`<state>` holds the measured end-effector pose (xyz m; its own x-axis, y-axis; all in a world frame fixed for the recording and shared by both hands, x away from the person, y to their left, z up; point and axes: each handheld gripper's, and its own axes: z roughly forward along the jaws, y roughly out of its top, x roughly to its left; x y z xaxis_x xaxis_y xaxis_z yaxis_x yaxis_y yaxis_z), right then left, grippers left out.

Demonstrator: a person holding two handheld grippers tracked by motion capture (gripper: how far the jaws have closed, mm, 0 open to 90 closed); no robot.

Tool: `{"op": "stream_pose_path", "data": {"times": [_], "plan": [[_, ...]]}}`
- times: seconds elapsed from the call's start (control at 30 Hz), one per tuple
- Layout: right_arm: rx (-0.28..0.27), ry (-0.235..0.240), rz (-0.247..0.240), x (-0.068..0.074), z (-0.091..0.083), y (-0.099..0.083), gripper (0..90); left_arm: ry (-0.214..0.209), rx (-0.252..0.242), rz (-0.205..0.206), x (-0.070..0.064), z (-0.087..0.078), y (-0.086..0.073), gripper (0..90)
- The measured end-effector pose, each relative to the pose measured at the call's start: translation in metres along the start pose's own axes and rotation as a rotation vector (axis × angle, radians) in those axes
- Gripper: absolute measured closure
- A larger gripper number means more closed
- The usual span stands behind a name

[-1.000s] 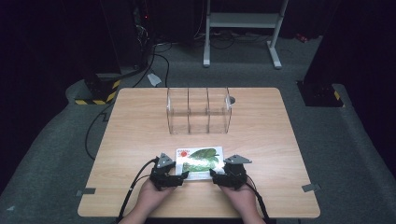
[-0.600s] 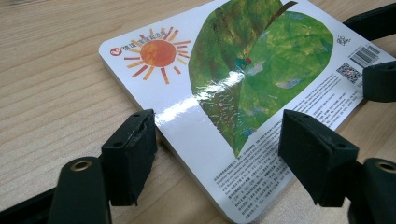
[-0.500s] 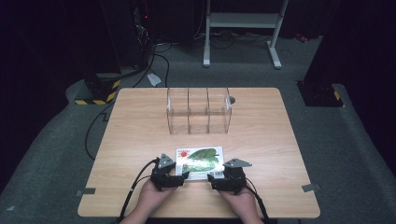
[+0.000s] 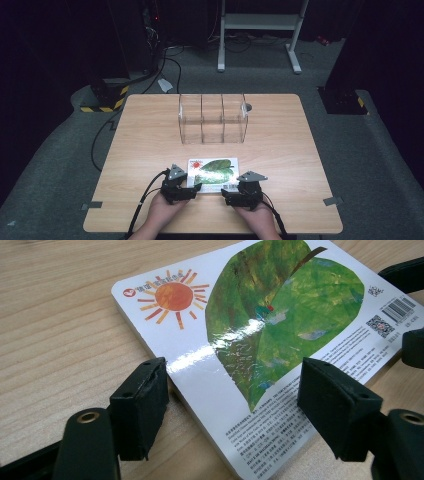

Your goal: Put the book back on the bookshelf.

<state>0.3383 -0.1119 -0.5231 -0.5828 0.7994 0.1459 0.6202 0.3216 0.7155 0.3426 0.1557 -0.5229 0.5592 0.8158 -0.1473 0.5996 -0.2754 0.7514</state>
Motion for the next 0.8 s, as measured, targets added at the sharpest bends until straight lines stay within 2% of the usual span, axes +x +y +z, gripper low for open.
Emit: {"op": "stream_pose_path", "data": {"times": [0.13,0.3,0.43,0.67,0.7,0.73,0.77,0.8], "plan": [[0.009,0.008,-0.002,0.000,0.000,0.001,13.2,0.005,0.007,0.014,0.000,-0.001,0.001,29.1],[0.012,0.018,-0.019,-0.001,0.001,0.001,10.3,0.012,0.004,0.016,-0.002,-0.002,0.001,30.0],[0.013,0.017,-0.014,0.000,0.002,0.001,9.9,0.008,-0.008,0.012,-0.002,-0.003,0.002,30.4],[0.014,0.016,-0.029,-0.001,0.002,0.002,9.4,0.012,-0.031,0.043,-0.005,-0.006,0.005,31.9],[0.016,0.015,-0.025,0.000,0.002,0.002,9.4,-0.047,-0.046,0.040,-0.005,-0.007,0.004,31.7],[0.017,0.023,-0.026,0.000,0.002,0.001,9.5,-0.096,-0.064,0.033,-0.006,-0.008,0.004,43.8],[0.020,0.034,-0.029,0.001,0.002,0.001,9.9,-0.106,-0.073,0.048,-0.010,-0.008,0.004,41.6],[0.022,0.034,-0.046,0.002,0.002,0.001,10.0,-0.087,-0.074,0.078,-0.015,-0.007,0.005,41.3]]}}
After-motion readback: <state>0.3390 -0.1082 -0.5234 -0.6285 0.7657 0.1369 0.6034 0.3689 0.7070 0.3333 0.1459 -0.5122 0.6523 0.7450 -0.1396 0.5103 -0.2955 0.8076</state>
